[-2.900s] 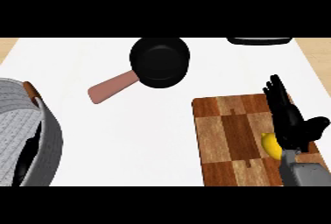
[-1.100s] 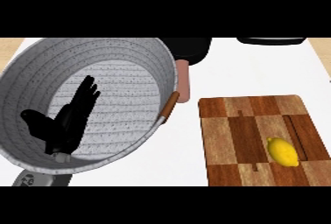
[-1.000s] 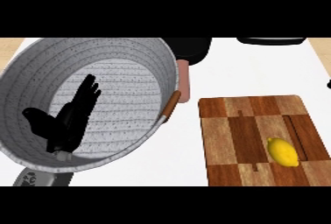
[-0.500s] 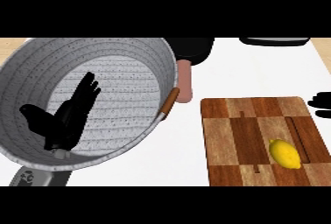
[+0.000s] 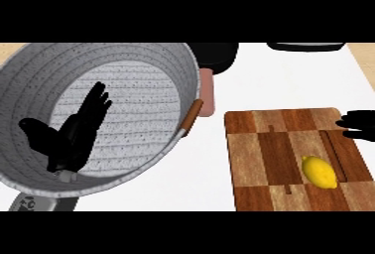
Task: Pick the lemon from the cutting board and place it in the pot
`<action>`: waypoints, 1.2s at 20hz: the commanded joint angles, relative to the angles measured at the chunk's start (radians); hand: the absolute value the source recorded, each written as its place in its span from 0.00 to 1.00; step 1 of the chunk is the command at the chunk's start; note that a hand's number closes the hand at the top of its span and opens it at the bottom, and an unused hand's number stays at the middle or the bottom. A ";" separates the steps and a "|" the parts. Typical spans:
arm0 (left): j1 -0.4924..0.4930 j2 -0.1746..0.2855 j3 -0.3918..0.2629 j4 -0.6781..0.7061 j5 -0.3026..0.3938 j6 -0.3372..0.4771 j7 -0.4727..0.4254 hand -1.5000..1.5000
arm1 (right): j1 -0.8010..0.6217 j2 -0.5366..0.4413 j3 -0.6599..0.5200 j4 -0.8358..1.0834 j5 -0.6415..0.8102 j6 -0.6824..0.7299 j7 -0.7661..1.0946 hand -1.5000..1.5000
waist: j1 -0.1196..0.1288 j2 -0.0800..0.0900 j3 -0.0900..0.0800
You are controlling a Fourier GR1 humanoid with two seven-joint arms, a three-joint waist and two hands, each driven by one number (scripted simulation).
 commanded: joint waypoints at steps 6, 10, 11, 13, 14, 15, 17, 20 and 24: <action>0.012 -0.047 -0.012 -0.003 -0.046 0.037 0.017 0.50 | 0.003 0.034 0.017 -0.049 -0.045 0.121 -0.038 0.00 | -0.008 -0.003 -0.001; 0.027 -0.004 0.053 -0.011 -0.009 -0.024 0.021 0.50 | 0.078 0.029 0.007 -0.040 -0.005 0.069 -0.040 0.00 | -0.014 -0.004 -0.001; 0.013 -0.023 0.044 -0.005 -0.026 -0.015 0.022 0.50 | 0.070 0.063 0.012 -0.065 0.023 0.069 0.015 0.00 | -0.014 -0.004 -0.001; 0.020 -0.028 0.052 -0.005 -0.025 -0.033 0.023 0.50 | 0.080 0.071 -0.016 -0.111 0.032 0.084 0.069 0.00 | -0.016 -0.004 -0.001; 0.071 -0.014 0.049 -0.035 -0.033 -0.045 0.005 0.50 | 0.114 0.077 -0.017 -0.057 0.076 0.020 0.025 0.00 | -0.015 -0.004 -0.001; 0.034 -0.032 0.023 -0.103 -0.040 0.003 0.115 0.50 | 0.090 0.089 -0.004 -0.122 0.076 0.056 0.116 0.00 | -0.014 -0.005 -0.001; 0.027 -0.071 0.019 -0.001 -0.067 -0.021 0.008 0.50 | 0.061 0.140 -0.011 -0.084 0.115 0.074 0.122 0.00 | -0.013 -0.003 -0.001; -0.015 -0.077 0.049 0.075 -0.071 -0.040 -0.028 0.50 | 0.011 0.194 0.013 -0.098 0.164 0.106 0.170 0.00 | -0.013 -0.003 -0.001; 0.088 -0.055 0.048 -0.054 -0.064 -0.057 0.009 0.50 | 0.024 0.237 0.031 -0.122 0.231 0.093 0.180 0.00 | -0.006 -0.004 -0.001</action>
